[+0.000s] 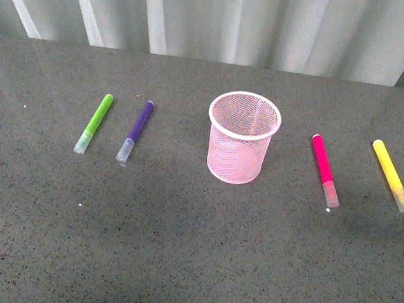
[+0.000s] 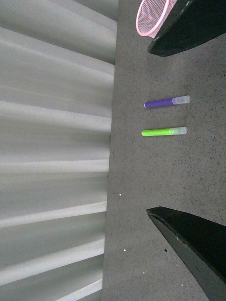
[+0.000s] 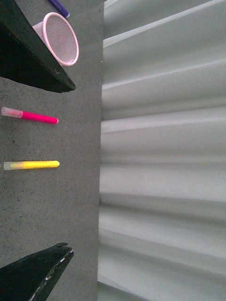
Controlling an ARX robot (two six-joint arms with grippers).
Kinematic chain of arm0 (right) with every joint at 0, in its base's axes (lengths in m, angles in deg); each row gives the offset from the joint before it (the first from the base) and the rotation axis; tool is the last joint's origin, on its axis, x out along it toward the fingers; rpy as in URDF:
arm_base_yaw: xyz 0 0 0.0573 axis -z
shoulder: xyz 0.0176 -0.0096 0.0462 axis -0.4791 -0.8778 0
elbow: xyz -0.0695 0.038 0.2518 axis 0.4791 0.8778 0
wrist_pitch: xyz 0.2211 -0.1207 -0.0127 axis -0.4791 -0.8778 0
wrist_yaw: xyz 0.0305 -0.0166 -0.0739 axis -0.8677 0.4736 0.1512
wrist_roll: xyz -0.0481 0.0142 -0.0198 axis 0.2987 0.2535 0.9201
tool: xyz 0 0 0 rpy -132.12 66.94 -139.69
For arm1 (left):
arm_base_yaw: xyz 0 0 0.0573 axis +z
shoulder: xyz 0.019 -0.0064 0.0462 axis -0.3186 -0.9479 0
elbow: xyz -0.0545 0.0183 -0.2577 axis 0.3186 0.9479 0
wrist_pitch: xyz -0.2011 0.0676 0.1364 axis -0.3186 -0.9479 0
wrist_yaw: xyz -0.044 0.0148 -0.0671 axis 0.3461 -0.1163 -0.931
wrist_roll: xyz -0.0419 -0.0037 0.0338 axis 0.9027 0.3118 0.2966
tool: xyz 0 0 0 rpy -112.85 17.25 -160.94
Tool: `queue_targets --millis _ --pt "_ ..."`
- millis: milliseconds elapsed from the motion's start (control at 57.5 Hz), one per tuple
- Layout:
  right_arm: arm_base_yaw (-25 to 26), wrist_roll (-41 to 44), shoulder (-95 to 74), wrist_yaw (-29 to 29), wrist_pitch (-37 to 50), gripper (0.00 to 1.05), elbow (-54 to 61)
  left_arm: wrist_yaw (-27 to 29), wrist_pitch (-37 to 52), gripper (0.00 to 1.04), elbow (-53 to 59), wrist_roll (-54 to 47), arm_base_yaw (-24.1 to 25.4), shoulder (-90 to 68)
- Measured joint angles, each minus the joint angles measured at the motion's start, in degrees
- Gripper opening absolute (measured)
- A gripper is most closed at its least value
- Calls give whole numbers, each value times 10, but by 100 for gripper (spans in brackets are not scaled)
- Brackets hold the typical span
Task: Insert purple and pink pens into pink cup
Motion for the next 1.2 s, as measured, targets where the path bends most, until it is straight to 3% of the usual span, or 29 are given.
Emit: queue_targets --millis 1200 --pt "0 0 0 0 0 98 0 0 0 98 0 0 0 0"
